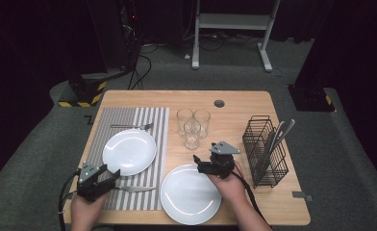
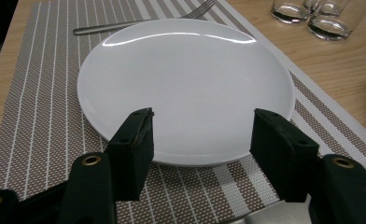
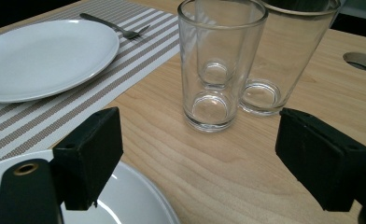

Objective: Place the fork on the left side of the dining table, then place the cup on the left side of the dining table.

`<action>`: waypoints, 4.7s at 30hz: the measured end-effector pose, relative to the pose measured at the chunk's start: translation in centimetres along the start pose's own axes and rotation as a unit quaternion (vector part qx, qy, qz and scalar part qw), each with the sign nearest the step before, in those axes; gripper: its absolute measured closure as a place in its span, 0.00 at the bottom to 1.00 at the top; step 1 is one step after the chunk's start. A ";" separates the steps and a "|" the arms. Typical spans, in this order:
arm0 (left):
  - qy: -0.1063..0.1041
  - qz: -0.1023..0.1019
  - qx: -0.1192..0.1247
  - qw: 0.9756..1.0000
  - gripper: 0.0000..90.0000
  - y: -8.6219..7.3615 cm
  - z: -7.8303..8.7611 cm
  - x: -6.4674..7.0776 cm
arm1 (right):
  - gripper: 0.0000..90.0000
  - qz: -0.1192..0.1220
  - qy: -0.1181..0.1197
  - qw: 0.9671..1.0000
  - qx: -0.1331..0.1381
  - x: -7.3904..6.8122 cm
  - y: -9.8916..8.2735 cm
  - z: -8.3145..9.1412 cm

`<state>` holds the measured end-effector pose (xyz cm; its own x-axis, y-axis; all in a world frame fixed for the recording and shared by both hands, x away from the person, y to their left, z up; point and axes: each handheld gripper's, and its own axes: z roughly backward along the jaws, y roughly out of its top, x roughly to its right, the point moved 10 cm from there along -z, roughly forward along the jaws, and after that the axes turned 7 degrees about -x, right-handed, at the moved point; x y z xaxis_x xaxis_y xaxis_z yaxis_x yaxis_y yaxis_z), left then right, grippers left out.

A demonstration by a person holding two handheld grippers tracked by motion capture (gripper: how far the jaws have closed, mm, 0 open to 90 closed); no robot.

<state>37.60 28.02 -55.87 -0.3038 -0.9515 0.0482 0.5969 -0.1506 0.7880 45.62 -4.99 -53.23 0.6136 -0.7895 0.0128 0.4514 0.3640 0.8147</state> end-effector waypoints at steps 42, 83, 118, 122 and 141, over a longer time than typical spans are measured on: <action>-0.014 0.010 0.007 1.000 0.42 0.2 0.0 0.0 | 0.17 -0.010 -0.022 1.000 0.014 1.3 4.9 -3.0; -0.018 0.013 0.008 1.000 0.42 0.2 0.0 -0.1 | 0.32 -0.012 -0.047 0.999 0.004 1.1 5.1 -5.8; -0.021 0.017 0.010 1.000 0.42 0.2 0.1 -0.4 | 0.31 -0.022 -0.050 0.999 0.006 0.8 6.0 -7.3; -0.021 0.017 0.009 1.000 0.42 0.2 0.1 -0.4 | 0.31 -0.021 -0.049 0.999 0.007 0.8 6.0 -7.3; -0.024 0.019 0.013 0.999 0.42 0.2 0.1 -0.3 | 0.31 -0.001 -0.045 0.999 0.018 0.0 6.2 -6.5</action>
<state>37.73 28.30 -55.61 -0.3170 -0.9422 0.1085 0.5900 -0.1063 0.8004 52.66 0.51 -51.94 0.5503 -0.8327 0.0617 0.4290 0.3453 0.8347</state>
